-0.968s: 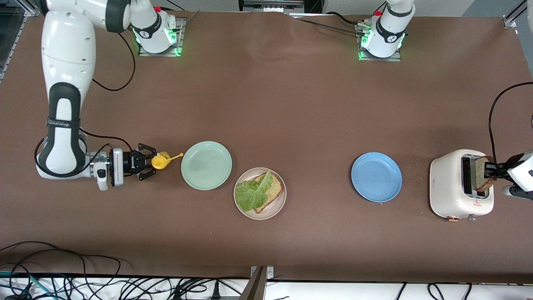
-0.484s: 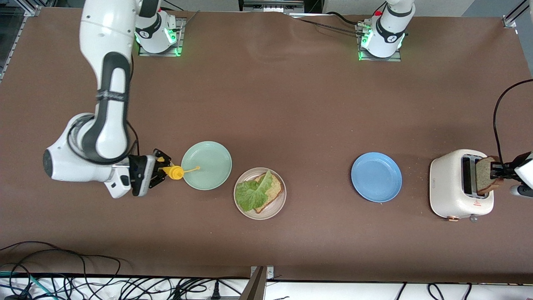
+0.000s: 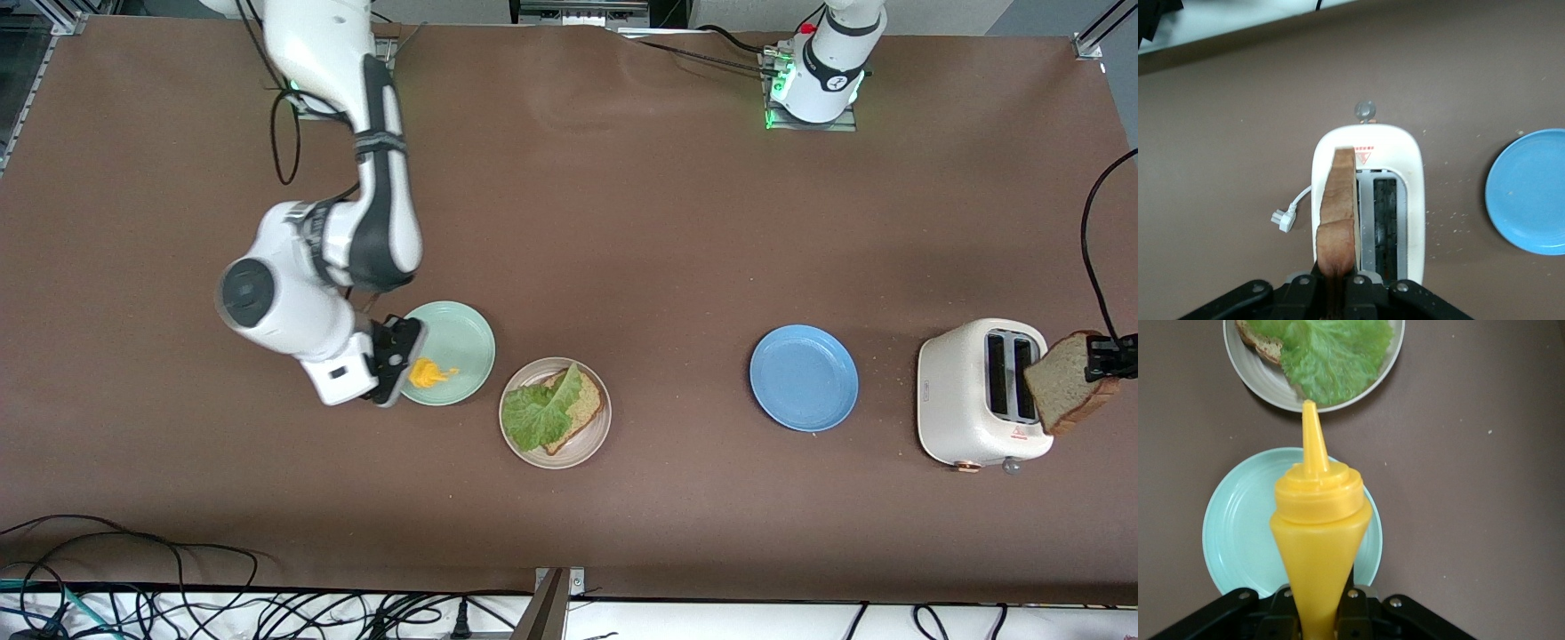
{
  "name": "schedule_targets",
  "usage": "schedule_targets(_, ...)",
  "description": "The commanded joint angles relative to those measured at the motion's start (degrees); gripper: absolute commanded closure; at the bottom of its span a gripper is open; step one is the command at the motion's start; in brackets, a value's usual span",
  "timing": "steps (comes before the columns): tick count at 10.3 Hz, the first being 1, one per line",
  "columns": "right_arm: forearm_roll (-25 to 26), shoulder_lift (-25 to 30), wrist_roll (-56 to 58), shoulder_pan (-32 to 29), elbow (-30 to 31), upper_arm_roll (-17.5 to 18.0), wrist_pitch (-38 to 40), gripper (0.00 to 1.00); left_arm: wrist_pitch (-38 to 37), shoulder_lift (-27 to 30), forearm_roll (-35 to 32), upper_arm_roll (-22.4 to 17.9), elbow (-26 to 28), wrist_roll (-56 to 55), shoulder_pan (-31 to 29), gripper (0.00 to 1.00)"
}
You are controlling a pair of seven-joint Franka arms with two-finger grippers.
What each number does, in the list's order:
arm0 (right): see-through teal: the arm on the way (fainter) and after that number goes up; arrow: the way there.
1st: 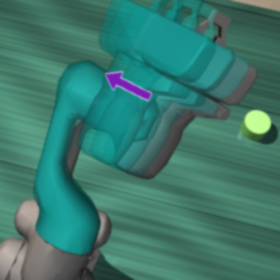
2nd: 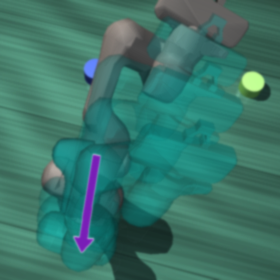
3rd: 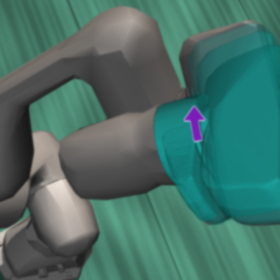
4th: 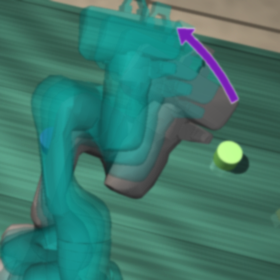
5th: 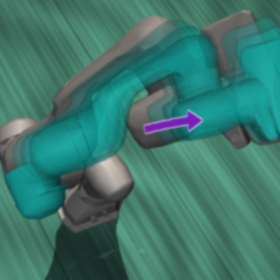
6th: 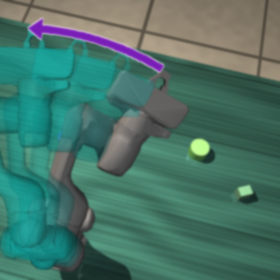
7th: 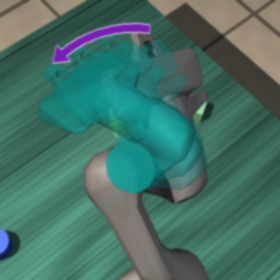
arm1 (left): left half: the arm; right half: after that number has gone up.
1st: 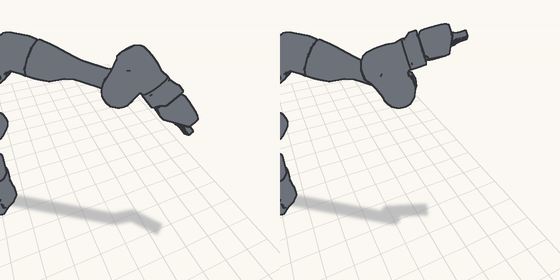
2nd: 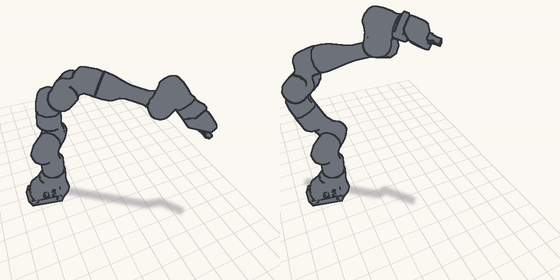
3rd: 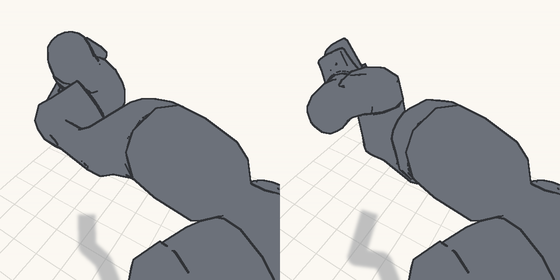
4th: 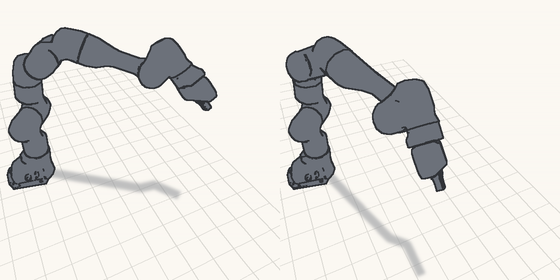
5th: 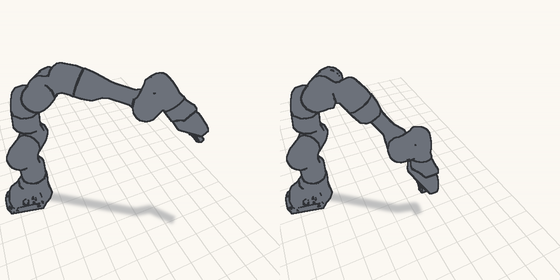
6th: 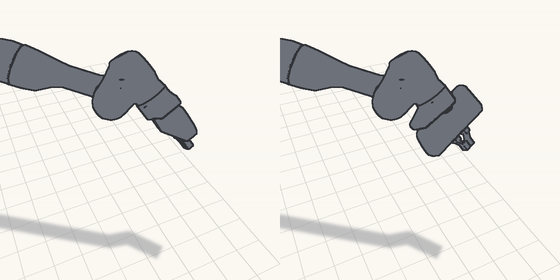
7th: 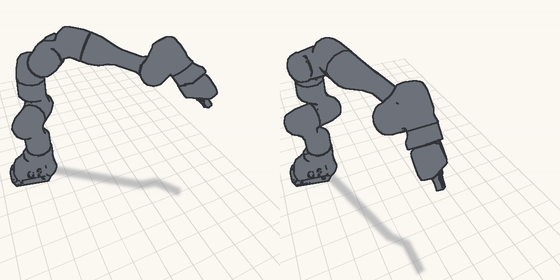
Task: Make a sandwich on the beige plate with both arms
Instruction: 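Lift the mustard with the right gripper while the left gripper lifts toast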
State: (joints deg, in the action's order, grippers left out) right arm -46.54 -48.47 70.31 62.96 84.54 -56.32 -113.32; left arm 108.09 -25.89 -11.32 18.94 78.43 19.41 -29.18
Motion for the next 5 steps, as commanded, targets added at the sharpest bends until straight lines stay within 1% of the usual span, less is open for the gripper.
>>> schedule_targets(1, 5.22, -1.10, -6.82, 3.48, -1.22, -1.16, -2.52, 1.00, -2.43, 2.42, 3.05, 0.39, -0.12, -0.16, -0.35, 1.00)
schedule_targets(2, 5.75, -1.10, -7.20, 3.48, -1.40, -1.25, -2.26, 1.00, -3.31, 2.86, 4.45, 0.40, -0.12, -0.16, -0.35, 1.00)
schedule_targets(3, 10.54, -1.28, -7.46, 4.09, -2.35, -1.07, -2.26, 1.00, -4.45, 3.04, 7.16, 0.22, -0.12, -0.25, -0.35, 1.00)
schedule_targets(4, 16.85, -2.41, -9.12, 5.40, -3.93, -1.07, -2.17, 1.00, -4.90, 3.21, 8.75, 0.13, -0.12, -0.25, -0.35, 1.00)
schedule_targets(5, 22.66, -3.03, -12.44, 6.98, -4.29, -1.07, -2.52, 1.00, -5.25, 3.13, 8.86, 0.13, -0.12, -0.25, -0.35, 1.00)
